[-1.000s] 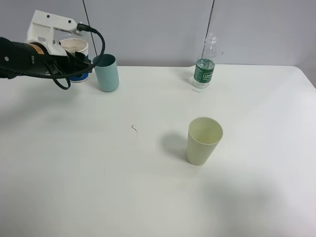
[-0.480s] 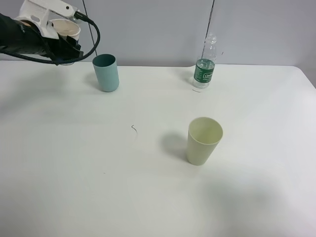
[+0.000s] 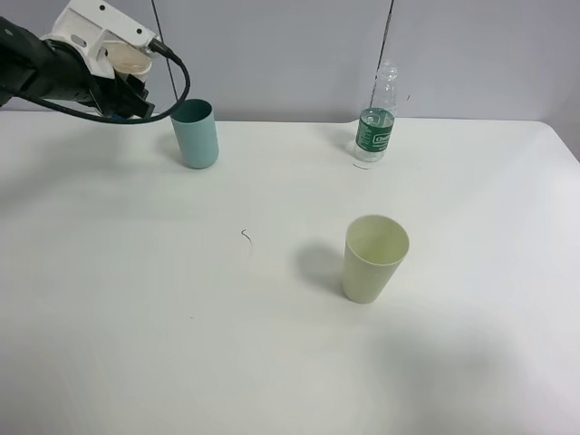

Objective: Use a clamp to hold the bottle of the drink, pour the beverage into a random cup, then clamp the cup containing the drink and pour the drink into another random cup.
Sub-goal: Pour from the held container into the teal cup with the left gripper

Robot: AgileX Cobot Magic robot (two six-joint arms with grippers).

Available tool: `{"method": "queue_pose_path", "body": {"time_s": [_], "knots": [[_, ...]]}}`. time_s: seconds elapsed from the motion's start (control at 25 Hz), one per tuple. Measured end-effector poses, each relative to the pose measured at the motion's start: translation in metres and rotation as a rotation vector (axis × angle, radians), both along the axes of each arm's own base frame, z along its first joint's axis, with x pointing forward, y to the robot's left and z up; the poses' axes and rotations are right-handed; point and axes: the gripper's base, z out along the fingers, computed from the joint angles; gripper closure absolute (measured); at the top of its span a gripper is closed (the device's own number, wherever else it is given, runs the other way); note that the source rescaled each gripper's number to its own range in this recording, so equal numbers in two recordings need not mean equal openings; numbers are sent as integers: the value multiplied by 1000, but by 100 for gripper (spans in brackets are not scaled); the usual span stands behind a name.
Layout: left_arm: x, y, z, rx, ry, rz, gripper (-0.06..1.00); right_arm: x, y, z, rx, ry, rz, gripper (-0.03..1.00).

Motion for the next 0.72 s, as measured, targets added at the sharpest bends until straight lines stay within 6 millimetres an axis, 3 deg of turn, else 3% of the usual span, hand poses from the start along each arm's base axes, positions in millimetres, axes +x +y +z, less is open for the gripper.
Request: {"method": "queue_pose_path", "body": {"time_s": [0.72], "knots": [[35,-11,-19,124,16,-34,93,0,0,0,0,0,0,-3]]}}
